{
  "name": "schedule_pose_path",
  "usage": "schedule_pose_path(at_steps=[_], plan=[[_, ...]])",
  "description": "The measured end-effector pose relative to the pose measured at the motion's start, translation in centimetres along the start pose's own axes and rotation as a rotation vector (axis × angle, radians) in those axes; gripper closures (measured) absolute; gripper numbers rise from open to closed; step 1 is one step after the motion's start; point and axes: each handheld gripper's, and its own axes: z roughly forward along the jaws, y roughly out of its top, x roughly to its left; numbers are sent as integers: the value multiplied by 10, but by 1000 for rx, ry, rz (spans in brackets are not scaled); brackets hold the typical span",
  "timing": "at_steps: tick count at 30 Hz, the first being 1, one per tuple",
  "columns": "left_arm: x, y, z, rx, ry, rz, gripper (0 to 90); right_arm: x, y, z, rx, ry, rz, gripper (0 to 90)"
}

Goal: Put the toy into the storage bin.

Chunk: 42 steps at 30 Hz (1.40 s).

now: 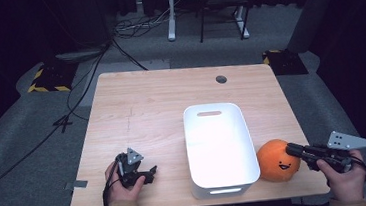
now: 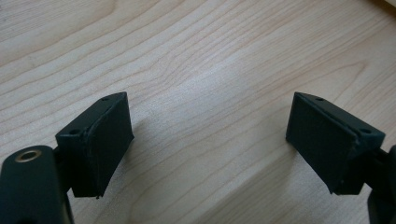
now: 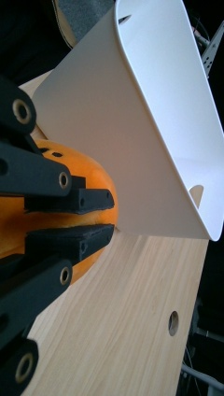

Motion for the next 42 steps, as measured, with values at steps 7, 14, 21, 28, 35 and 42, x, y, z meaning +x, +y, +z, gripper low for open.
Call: schedule_pose_path(at_steps=[7, 14, 21, 28, 35, 42], plan=[[0, 0, 0, 1, 1, 2, 148, 5, 13, -10, -23, 8, -29, 825], [0, 0, 0, 1, 2, 3, 148, 8, 28, -20, -63, 12, -59, 825], [0, 0, 0, 0, 1, 3, 148, 8, 43, -27, -64, 34, -84, 827], [0, 0, 0, 0, 1, 4, 148, 10, 61, -35, -76, 35, -94, 828], [0, 0, 0, -1, 0, 1, 148, 15, 89, -43, -96, 40, -119, 828], [0, 0, 0, -1, 0, 1, 148, 17, 104, -46, -114, 55, -137, 828]])
